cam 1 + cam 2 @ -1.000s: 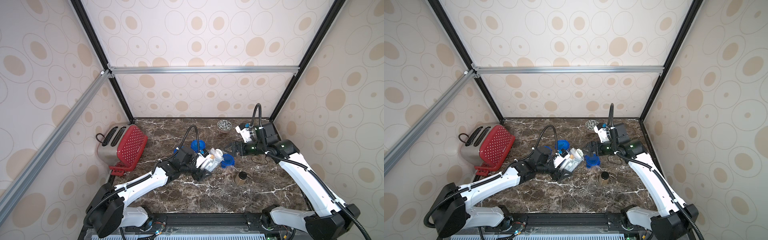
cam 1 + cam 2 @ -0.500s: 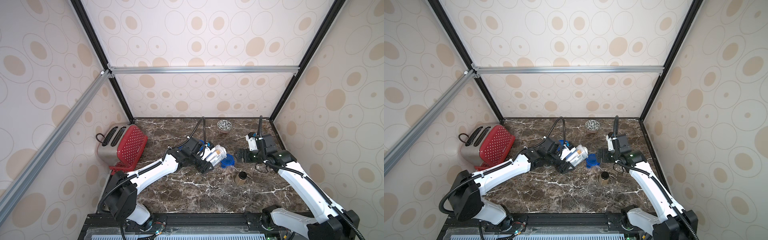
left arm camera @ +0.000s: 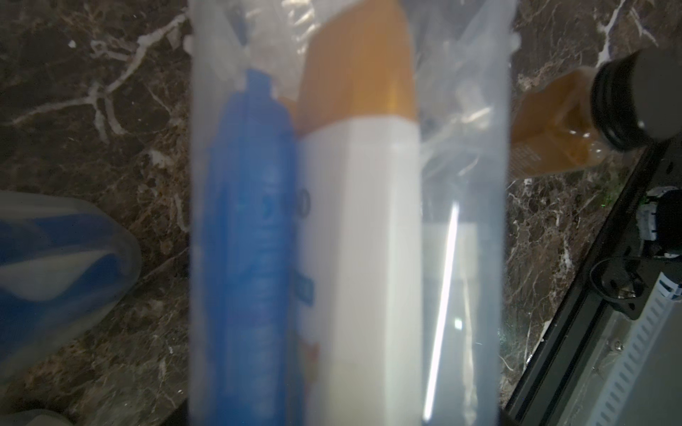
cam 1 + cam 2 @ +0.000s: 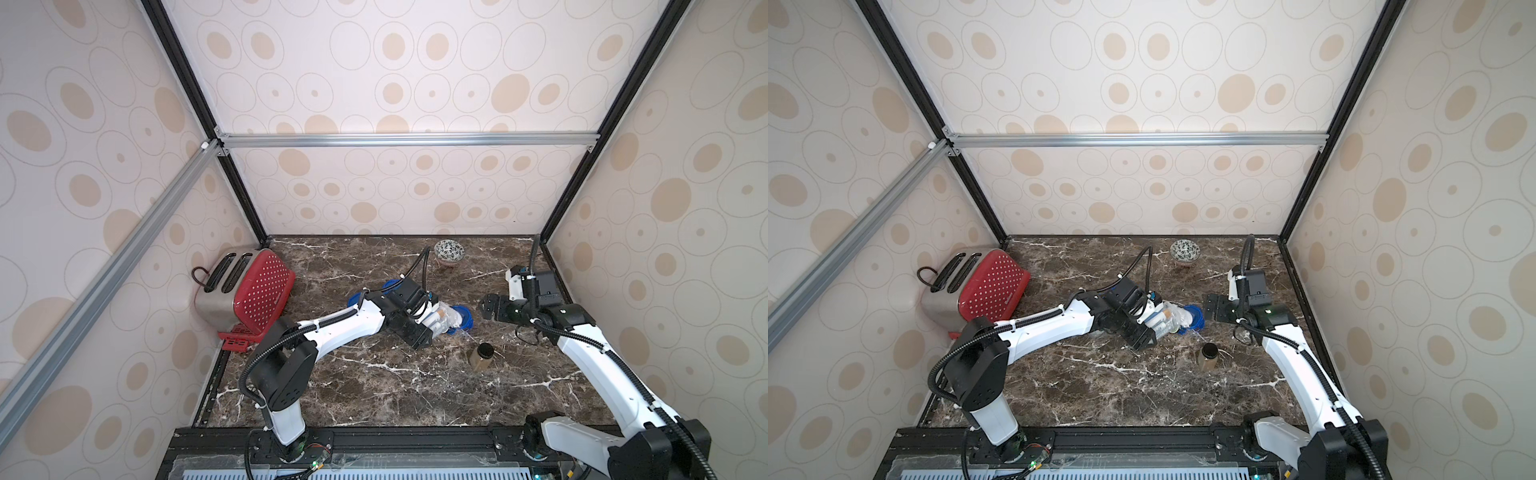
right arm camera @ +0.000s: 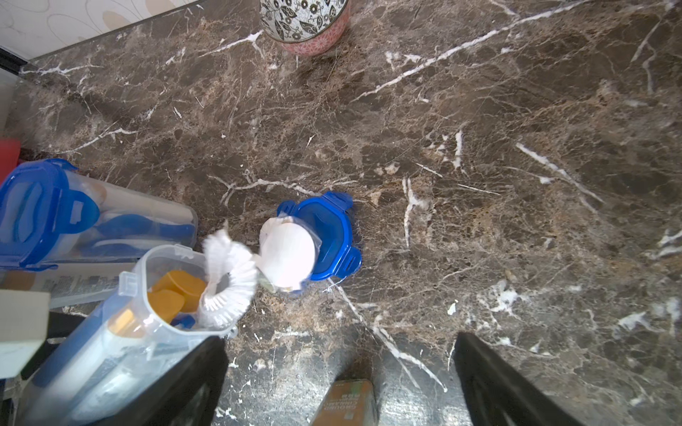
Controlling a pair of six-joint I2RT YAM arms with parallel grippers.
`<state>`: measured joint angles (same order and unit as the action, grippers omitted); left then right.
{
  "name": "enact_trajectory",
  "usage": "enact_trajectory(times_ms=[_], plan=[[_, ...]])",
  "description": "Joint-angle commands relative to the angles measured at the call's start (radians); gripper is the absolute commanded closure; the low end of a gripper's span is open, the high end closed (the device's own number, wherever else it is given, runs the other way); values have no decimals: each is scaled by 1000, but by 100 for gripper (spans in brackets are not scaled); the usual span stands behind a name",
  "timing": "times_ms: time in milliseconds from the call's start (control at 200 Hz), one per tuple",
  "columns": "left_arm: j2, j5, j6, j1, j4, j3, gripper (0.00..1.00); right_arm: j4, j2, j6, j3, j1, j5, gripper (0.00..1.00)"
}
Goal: Take out toiletry kits
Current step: 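Pour the toiletry kits out of the container.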
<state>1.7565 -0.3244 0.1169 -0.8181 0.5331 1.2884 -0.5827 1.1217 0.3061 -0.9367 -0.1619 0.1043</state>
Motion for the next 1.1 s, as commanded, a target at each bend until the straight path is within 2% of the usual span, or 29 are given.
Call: enact_trajectory(times_ms=[0,185,426,811,1092], plan=[[15,33,2,-12,55,92,93,9,-7,8,13,7,9,0],[59,68,-16,-17,193,174,93,9,-3,8,14,7,3,0],[157,102,-76,-25,432,361,92,7,7,7,9,9,-3,0],[396,188,-140,-52,798,781,90,12,14,6,15,22,-12,0],[510,168,-149,-58,979,1033,89,20,16,3,21,27,-9,0]])
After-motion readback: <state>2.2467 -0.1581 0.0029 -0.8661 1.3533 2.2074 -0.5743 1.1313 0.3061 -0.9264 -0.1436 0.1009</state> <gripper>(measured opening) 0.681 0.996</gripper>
